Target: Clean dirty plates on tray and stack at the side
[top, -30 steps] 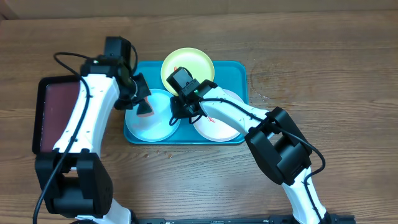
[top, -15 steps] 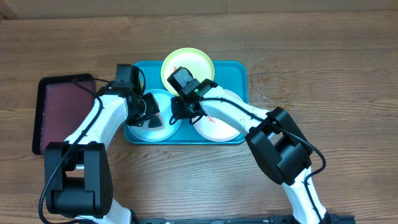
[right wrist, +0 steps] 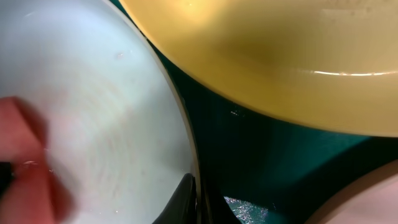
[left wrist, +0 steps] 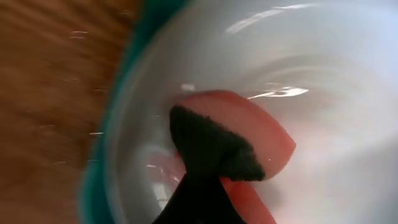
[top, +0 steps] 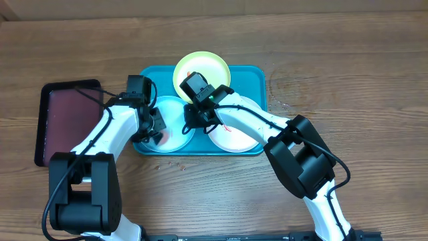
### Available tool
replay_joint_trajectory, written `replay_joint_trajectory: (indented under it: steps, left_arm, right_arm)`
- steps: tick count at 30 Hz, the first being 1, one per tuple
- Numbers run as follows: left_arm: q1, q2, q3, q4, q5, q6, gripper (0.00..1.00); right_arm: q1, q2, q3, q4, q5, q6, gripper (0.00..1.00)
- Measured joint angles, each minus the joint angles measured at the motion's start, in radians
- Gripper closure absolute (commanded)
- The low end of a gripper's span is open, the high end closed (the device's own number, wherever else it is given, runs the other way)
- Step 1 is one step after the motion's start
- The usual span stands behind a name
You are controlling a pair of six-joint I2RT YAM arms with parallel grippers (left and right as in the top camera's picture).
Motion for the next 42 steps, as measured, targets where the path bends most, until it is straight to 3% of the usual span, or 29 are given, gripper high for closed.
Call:
replay_joint_trajectory:
  steps: [3,8,19,27,33,42]
  left_arm:
    - [0.000,0.000,0.005,-0.047,-0.115,0.000,0.96]
    - [0.000,0.000,0.058,-0.073,-0.140,0.000,0.96]
    - [-0.006,0.000,0.120,0.132,0.309,-0.001,0.96]
    - [-0.030,0.060,0.120,0.132,0.387,-0.004,0.96]
    - [-0.041,0.135,0.123,0.127,0.366,-0.004,0.96]
    - [-0.052,0.135,0.164,0.005,0.119,-0.004,0.96]
  right_arm:
    - [0.000,0.000,0.000,0.000,0.000,0.000,0.96]
    - [0.000,0.000,0.000,0.000,-0.001,0.001,0.96]
    - [0.000,0.000,0.000,0.002,-0.002,0.001,0.96]
    - [0.000,0.000,0.000,0.004,-0.002,0.001,0.96]
    - [0.000,0.000,0.000,0.004,-0.002,0.001,0.96]
    - [0.000,0.000,0.000,0.004,-0.002,0.001,0.96]
